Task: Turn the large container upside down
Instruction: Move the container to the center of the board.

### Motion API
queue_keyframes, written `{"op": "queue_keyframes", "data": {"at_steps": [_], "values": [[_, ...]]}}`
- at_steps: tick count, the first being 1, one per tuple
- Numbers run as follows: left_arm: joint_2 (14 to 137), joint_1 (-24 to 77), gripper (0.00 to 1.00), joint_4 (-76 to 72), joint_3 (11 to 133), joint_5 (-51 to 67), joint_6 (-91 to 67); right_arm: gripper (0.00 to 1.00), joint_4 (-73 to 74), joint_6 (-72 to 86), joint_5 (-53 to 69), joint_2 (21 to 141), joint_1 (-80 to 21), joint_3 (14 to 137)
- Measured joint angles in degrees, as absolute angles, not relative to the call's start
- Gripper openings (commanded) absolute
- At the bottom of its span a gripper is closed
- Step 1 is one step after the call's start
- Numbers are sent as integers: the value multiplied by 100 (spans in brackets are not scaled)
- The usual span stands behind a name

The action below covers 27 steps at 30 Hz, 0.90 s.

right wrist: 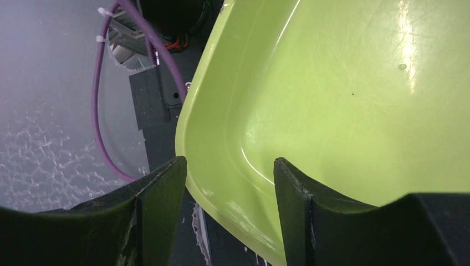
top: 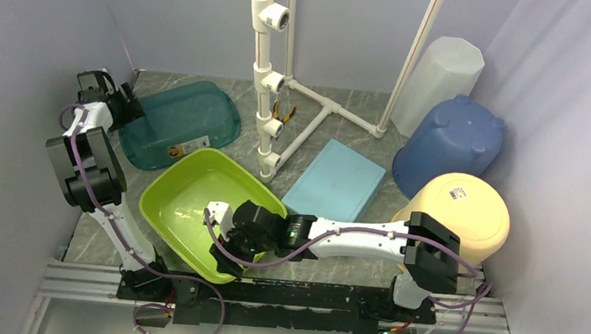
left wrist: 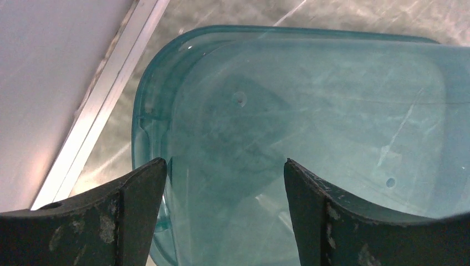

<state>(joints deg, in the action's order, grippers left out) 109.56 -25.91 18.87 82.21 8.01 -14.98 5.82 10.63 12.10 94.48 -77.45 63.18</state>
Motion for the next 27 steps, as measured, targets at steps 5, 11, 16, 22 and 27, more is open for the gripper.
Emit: {"op": "queue_keyframes", "data": {"at_steps": [5,11,16,22,27], "values": [[11504,-2574,80,1546,8779,1203,-1400,62,694,1041,1216,9544,-7745,6429],[12252,-2344,82,1315,9749,1378,-1066,63,749,1004,1208,9568,-7745,6563],[12239,-2104,85,1059,9765,1295,-864,63,775,1009,972,9529,-7745,6563],[10689,-2073,93,1004,8475,578,-888,64,854,1100,329,9332,-7745,6560],[8473,-2161,86,1881,8005,353,-1267,64,777,1302,-165,9032,-7714,6379]]}}
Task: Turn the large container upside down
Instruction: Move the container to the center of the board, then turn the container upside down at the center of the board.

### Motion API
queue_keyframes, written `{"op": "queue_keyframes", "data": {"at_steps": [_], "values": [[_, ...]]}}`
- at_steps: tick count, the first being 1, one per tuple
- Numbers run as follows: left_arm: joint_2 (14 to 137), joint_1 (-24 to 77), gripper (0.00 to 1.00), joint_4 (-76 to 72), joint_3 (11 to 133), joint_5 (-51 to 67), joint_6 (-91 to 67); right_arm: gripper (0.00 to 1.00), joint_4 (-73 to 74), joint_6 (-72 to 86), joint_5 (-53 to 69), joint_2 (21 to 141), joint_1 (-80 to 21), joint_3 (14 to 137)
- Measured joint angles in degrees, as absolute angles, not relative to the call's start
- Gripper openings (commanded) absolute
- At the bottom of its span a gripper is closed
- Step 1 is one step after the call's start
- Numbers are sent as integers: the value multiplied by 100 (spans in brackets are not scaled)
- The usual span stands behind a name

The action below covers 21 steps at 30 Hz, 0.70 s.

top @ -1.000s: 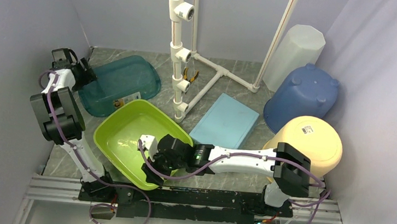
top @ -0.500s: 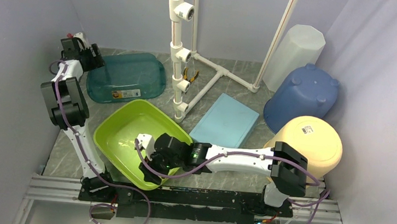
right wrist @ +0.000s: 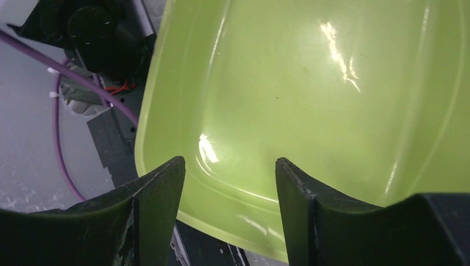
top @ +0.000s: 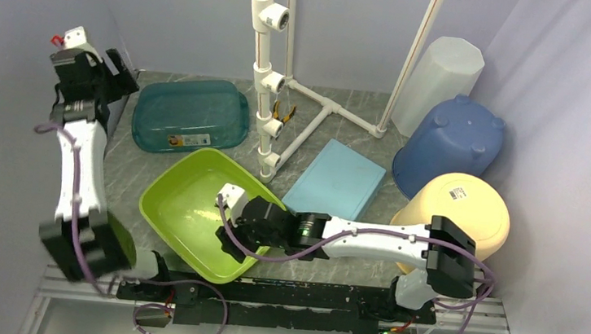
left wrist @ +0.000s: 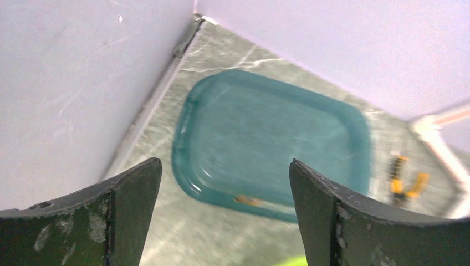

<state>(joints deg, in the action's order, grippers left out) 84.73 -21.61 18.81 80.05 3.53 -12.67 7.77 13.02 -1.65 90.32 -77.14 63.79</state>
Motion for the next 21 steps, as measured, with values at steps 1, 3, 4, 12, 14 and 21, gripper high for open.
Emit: {"op": "queue_keyframes", "data": {"at_steps": [1,3,4,12,14,21], "values": [[7996,-2171,85,2119,7948,432,-1422,64,749,1350,-259,8954,-7703,6309],[7052,-2171,84,2547,7592,746,-1772,65,707,1435,-410,8792,-7686,6178],[6711,-2169,84,2696,7363,904,-1927,65,683,1470,-456,8724,-7679,6134],[4753,-2132,92,4989,5317,1981,-3564,65,412,1782,-613,8274,-7644,5841],[4449,-2134,94,5599,5301,1876,-3874,65,410,1841,-650,8241,-7644,5802],[3798,-2132,94,6801,5509,1356,-4414,66,395,1900,-899,8162,-7644,5712]]}}
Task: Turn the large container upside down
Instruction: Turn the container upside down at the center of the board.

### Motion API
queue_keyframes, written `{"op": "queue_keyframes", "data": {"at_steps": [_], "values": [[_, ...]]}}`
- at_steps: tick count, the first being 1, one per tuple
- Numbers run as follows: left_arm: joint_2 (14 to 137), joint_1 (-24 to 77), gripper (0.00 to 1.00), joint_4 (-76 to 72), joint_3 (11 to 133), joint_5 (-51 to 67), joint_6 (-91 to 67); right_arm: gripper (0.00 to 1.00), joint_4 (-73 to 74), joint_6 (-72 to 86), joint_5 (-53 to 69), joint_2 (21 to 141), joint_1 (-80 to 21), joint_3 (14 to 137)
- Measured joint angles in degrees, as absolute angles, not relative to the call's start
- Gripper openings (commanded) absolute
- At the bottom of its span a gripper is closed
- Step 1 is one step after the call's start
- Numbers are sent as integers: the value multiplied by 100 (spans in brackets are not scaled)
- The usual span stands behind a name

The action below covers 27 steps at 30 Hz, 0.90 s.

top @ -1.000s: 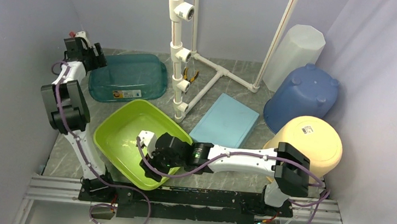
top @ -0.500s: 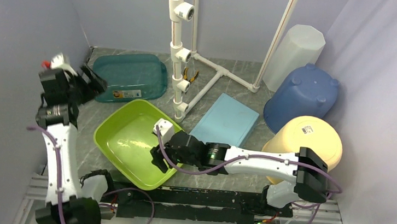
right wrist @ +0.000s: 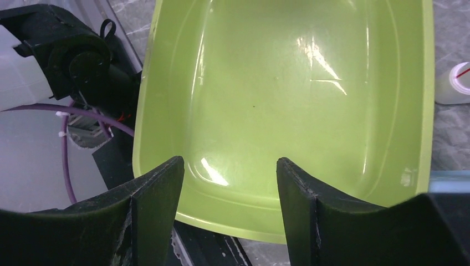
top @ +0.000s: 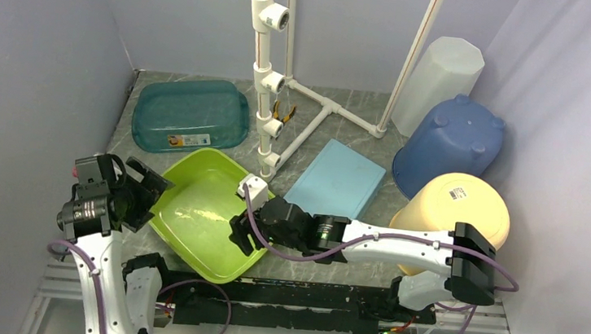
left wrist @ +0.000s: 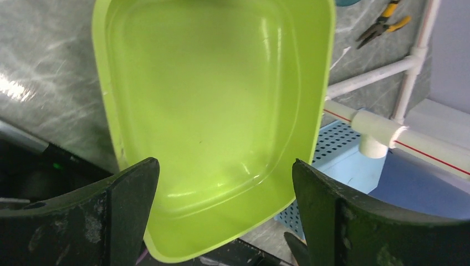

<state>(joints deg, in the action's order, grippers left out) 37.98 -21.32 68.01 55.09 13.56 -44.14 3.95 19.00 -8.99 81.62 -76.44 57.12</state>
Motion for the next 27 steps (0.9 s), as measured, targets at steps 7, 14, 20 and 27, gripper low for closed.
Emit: {"op": "queue_keyframes", "data": {"at_steps": [7,14,20,27], "values": [[3994,-2132,94,7393,5262,1105,-4558,67,366,1892,-1070,8149,-7644,5712],[4956,-2112,95,7579,5122,880,-4519,67,309,1863,-1186,8149,-7644,5712],[5400,-1909,95,7625,5092,381,-4508,67,233,1782,-1326,8149,-7642,5688],[6248,-1210,94,7478,5085,115,-4729,68,119,1684,-1446,8149,-7592,5634]]}}
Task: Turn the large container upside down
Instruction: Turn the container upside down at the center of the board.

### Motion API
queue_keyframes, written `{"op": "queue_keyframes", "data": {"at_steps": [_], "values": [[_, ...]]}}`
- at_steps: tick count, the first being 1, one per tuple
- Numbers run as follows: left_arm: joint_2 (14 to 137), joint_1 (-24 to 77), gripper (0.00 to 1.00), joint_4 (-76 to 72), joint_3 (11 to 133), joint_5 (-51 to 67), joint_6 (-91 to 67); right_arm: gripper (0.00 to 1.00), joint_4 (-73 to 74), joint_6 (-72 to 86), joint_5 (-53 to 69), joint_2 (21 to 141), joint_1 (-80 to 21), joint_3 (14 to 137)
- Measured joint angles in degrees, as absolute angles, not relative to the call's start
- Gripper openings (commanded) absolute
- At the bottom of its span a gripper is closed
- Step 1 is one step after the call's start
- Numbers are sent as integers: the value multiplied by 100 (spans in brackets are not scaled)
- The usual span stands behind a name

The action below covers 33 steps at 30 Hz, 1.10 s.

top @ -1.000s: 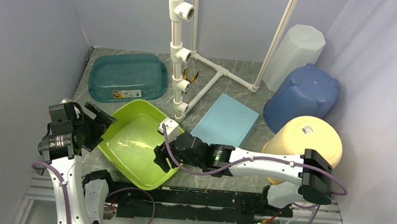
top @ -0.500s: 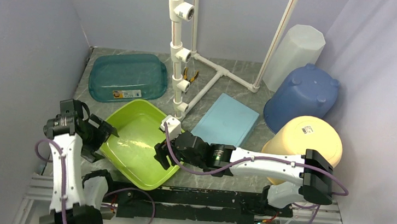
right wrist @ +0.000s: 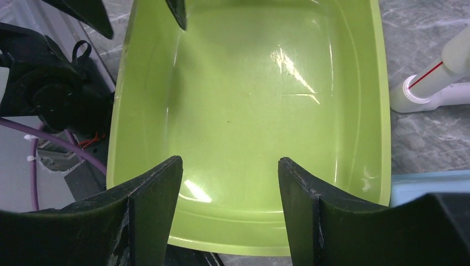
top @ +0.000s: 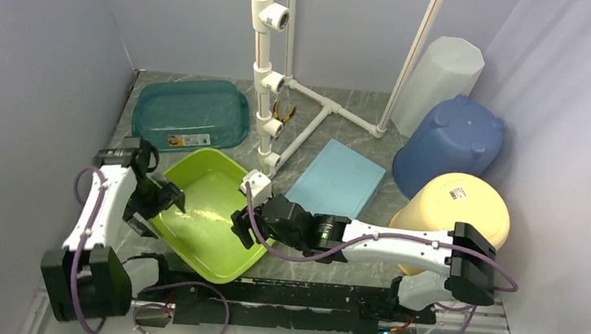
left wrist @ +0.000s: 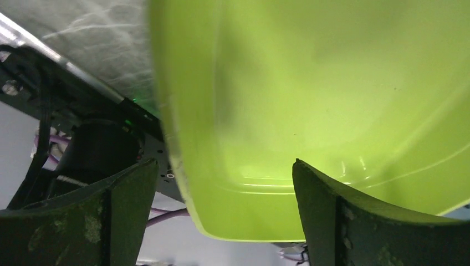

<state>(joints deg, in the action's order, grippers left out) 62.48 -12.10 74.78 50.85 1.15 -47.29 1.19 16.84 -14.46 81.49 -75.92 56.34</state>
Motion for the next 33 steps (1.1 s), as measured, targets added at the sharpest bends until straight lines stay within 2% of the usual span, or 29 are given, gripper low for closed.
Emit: {"op": "queue_keyframes", "data": {"at_steps": [5,9,11,14,20,25,27,33], "values": [[7155,-311,81,6976,5078,239,-4998,68,80,1621,-1450,8149,-7540,5621],[7203,-198,69,6573,4847,340,-5264,68,80,1599,-1452,8147,-7513,5621],[7063,-198,65,6501,4676,340,-5404,68,80,1601,-1452,8149,-7500,5621],[6753,-198,77,6493,4464,338,-5551,68,80,1601,-1448,8149,-7487,5621],[6473,-191,92,6650,4517,263,-5649,68,82,1599,-1439,8152,-7470,5621],[6469,-189,94,7118,5299,-123,-5649,68,104,1592,-1339,8215,-7454,5629],[6427,-189,91,7260,5513,-268,-5675,68,113,1592,-1313,8254,-7454,5629],[6241,-189,92,7732,5443,-473,-5852,68,132,1603,-1284,8265,-7454,5629]]}}
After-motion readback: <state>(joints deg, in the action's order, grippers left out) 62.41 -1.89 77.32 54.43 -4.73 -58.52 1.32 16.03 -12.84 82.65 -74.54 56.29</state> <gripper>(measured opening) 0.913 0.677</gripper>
